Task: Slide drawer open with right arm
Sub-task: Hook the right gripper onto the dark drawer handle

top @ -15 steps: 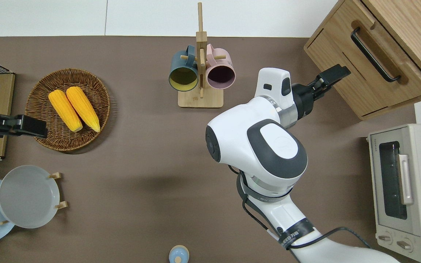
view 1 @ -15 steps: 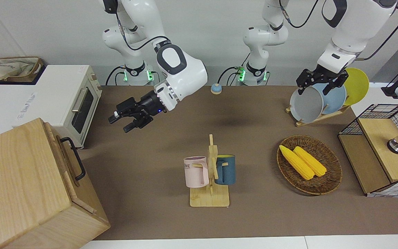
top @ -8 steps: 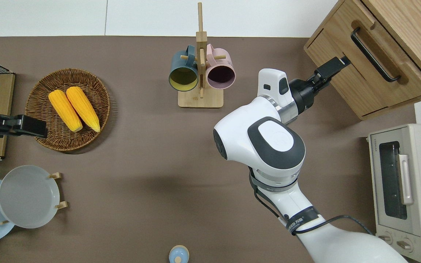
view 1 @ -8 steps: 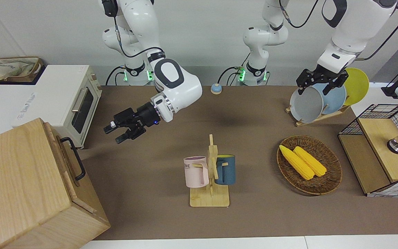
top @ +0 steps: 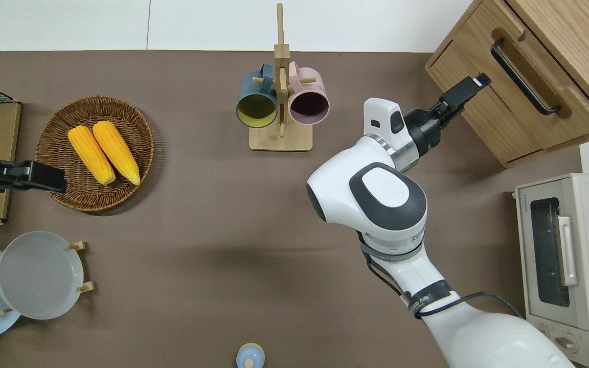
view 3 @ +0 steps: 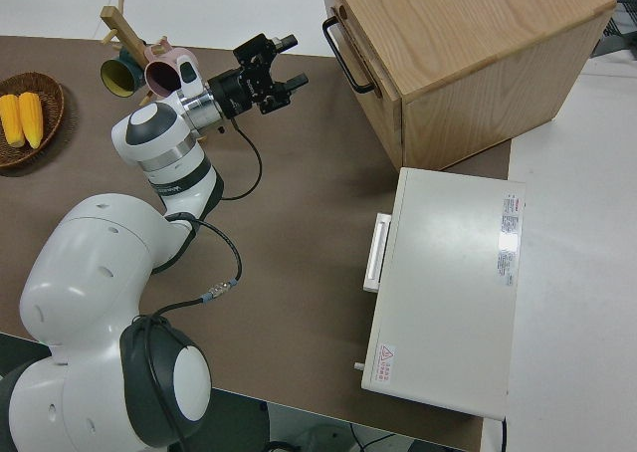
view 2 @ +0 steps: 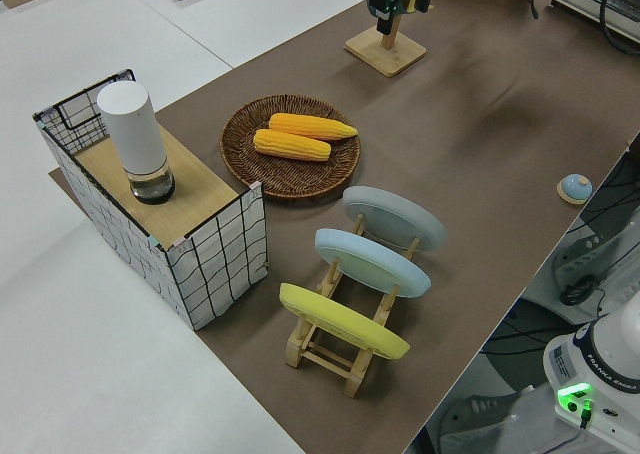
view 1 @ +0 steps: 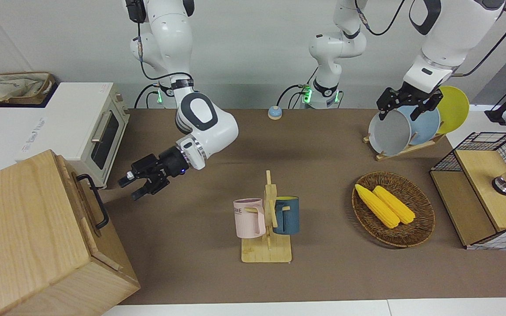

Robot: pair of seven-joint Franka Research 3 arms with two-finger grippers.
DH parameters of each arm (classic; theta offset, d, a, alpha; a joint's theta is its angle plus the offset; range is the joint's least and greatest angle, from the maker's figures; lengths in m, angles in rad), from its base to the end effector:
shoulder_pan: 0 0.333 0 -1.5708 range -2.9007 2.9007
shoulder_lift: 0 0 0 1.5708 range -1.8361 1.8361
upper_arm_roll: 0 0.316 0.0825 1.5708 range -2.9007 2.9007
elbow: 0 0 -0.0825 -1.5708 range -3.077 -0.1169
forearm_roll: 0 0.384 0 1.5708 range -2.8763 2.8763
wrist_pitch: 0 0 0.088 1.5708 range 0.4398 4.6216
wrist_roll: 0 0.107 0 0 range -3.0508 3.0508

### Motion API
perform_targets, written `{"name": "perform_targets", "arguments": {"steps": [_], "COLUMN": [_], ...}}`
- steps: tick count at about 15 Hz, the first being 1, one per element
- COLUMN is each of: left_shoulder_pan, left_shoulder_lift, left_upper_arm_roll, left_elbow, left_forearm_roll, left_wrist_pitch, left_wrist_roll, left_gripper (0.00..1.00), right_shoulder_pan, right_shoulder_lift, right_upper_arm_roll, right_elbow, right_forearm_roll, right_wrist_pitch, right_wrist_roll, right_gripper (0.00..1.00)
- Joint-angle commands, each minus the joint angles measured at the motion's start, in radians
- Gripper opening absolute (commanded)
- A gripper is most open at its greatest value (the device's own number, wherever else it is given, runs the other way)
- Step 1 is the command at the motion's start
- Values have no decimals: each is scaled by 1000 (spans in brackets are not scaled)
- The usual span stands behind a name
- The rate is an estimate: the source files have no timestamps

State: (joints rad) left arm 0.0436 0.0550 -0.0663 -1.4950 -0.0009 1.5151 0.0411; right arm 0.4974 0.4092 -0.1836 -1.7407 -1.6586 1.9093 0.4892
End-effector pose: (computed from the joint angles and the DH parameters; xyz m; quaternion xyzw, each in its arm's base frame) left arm 0.5660 -0.0118 0.6245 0.9993 -0.0319 -0.0174 0.0024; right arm 0.6560 0.1531 0.3985 0.6699 0.2686 0.1896 0.6656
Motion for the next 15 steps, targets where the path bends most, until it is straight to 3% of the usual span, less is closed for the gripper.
{"name": "perform_targets", "arguments": {"steps": [1,8,11,12,15], "left_shoulder_pan": [-7,-7,-7,-7,-7], "left_shoulder_lift": [-4,-4,-3,-4,-4], "left_upper_arm_roll": [0,0,0,0,0], "left_elbow": [10,10,10,10,9], "left_forearm_roll": [18,18,18,18,18], "left_wrist_pitch": [-18,-18,-18,-18,-18], "left_wrist_roll": [-10,-10,-10,-10,-10], "left_gripper": [993,993,993,993,993], "right_shoulder_pan": [-17,-57,-82,-82,-86], "right_shoulder_lift": [-12,3,5,3,5], "right_upper_arm_roll": [-36,-37,-39,-39,-39], "right_elbow": [-20,-17,-17,-19,-19], "right_forearm_roll": [-72,-142,-151,-152,-164], "right_wrist_pitch": [88,97,148,148,148], "right_wrist_roll": [41,65,91,91,86], "right_gripper": [979,971,933,858,489]}}
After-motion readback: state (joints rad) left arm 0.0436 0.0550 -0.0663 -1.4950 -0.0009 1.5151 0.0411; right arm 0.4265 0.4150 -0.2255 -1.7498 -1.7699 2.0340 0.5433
